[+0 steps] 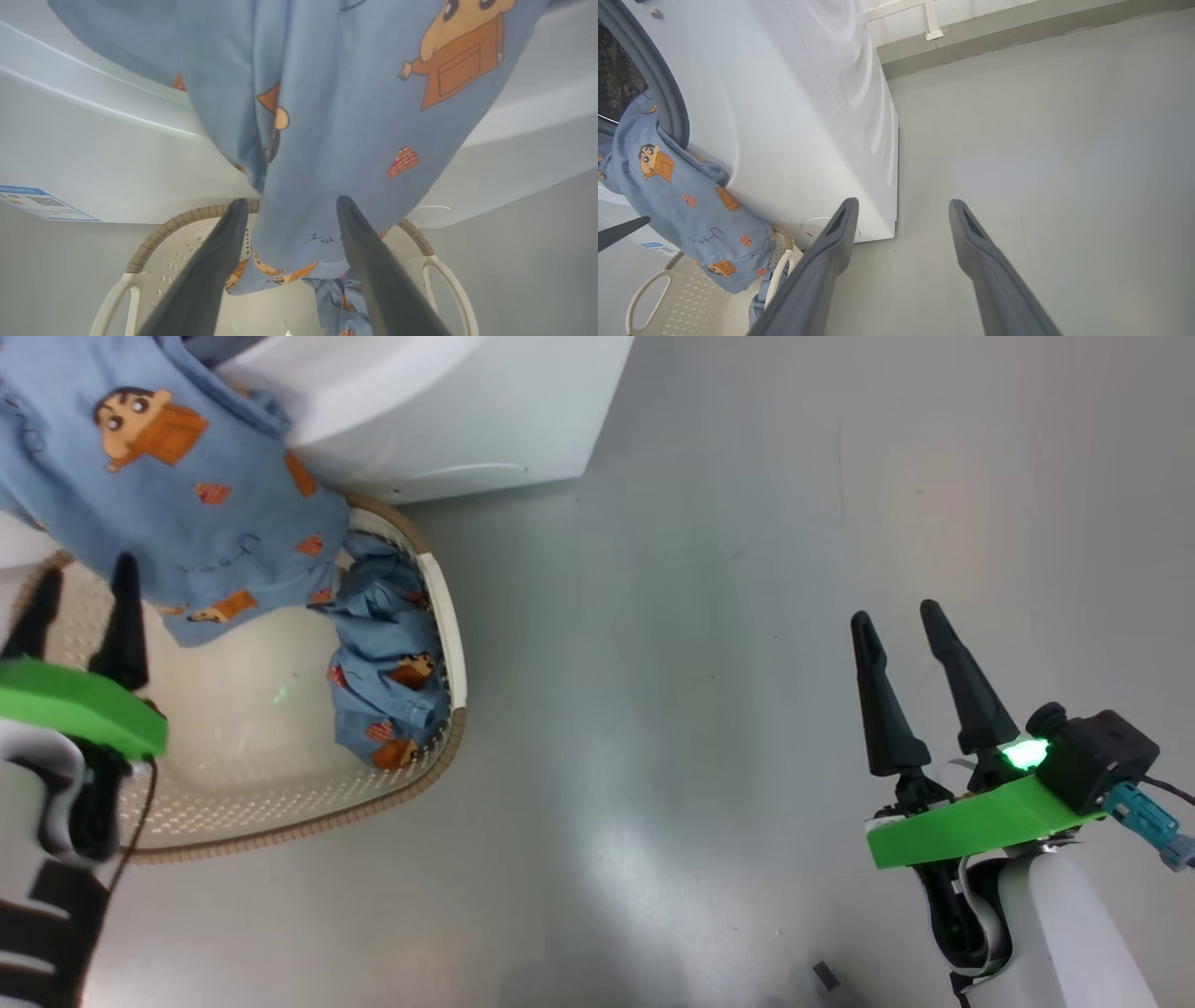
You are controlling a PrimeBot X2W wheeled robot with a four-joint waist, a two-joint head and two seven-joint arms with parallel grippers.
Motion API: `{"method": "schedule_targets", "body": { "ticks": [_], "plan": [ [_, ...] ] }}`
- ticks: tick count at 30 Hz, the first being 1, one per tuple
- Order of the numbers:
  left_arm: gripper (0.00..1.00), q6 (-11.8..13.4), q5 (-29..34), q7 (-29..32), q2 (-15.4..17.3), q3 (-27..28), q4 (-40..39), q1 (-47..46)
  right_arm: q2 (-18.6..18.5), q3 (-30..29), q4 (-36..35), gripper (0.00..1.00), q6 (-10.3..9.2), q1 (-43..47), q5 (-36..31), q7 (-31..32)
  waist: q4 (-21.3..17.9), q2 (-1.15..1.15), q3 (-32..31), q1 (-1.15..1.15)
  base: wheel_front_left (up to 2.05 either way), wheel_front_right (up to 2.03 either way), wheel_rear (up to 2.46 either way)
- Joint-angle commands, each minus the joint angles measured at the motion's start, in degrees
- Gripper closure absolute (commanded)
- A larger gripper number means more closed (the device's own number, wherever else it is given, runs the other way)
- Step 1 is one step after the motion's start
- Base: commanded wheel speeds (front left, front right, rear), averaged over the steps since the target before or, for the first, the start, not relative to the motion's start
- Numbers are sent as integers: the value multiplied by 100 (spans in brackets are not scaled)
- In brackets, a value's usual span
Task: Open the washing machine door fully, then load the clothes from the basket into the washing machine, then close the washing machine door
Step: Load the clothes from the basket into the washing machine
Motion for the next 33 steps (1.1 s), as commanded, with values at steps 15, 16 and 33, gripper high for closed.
{"method": "schedule_targets", "body": {
  "ticks": [15,16,33],
  "plan": [
    [0,-9,-1641,-31,1090,-1308,-250,-723,32,362,-157,0,9,-81,76,-27,-273,0,244,0,0,0,0],
    [0,-9,-1715,-31,1136,-1361,-303,-741,32,372,-158,0,9,-76,78,-27,-286,0,243,0,0,0,0],
    [100,-9,-2424,-32,1237,-1495,-1027,-783,32,339,-205,0,9,-35,109,-27,-264,0,181,0,0,0,0]
  ]
}}
